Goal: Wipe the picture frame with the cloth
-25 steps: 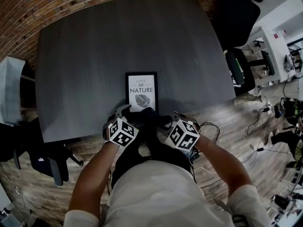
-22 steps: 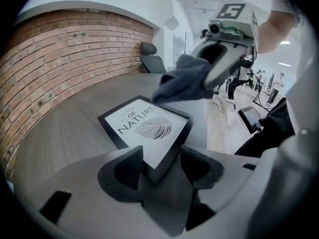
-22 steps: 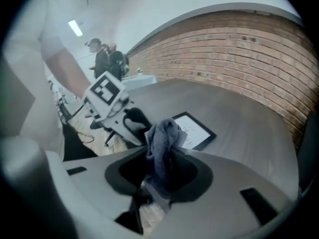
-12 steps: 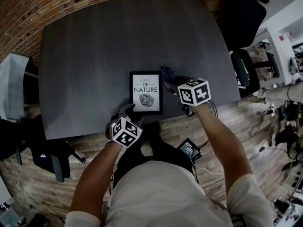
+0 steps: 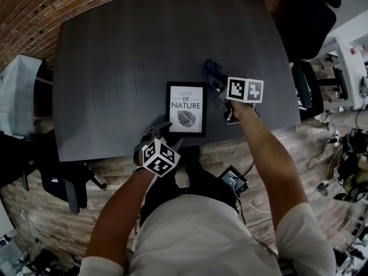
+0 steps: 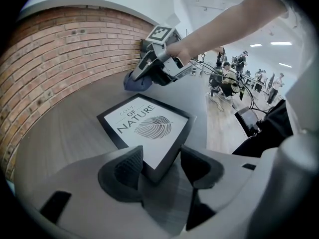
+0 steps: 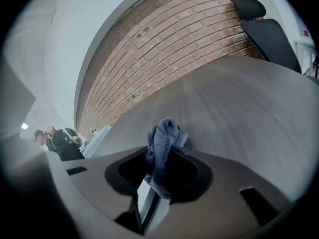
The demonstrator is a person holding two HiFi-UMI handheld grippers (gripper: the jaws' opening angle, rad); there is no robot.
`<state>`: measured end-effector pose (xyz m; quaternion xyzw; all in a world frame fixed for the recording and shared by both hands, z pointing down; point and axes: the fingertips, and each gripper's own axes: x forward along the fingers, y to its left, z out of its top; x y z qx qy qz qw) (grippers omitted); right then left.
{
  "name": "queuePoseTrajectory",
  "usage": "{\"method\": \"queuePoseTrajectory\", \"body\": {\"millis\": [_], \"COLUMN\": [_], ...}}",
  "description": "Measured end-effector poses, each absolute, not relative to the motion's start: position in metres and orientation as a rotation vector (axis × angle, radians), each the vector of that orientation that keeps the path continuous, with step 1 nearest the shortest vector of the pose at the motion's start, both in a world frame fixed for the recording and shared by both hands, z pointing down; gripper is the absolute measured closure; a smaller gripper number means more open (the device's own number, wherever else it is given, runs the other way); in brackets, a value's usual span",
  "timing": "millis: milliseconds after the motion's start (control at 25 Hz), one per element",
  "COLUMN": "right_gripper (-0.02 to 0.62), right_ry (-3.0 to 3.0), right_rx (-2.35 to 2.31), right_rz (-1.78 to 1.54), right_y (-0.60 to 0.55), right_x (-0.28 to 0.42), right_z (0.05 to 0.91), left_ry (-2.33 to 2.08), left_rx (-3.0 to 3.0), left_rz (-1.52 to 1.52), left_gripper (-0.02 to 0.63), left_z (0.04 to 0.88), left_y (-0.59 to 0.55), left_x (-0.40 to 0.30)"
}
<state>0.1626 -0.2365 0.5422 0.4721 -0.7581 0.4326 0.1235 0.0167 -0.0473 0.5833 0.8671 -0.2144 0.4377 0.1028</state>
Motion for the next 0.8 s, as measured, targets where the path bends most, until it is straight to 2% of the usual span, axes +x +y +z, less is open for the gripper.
{"method": "queuePoseTrajectory", "body": {"millis": [800], "right_gripper": [0.476], "right_ry": [-2.218], "right_rx": [1.232], "right_rz": [1.528], "right_y": [-0.171], "right_x": [0.153], "right_z": [0.572], "left_ry": [-0.589], "left_rx": [2.571], "left_rz": [1.312], "left_gripper": [0.365], "left_z": [0.585], "left_y": [-0.048], "left_x": [0.016]}}
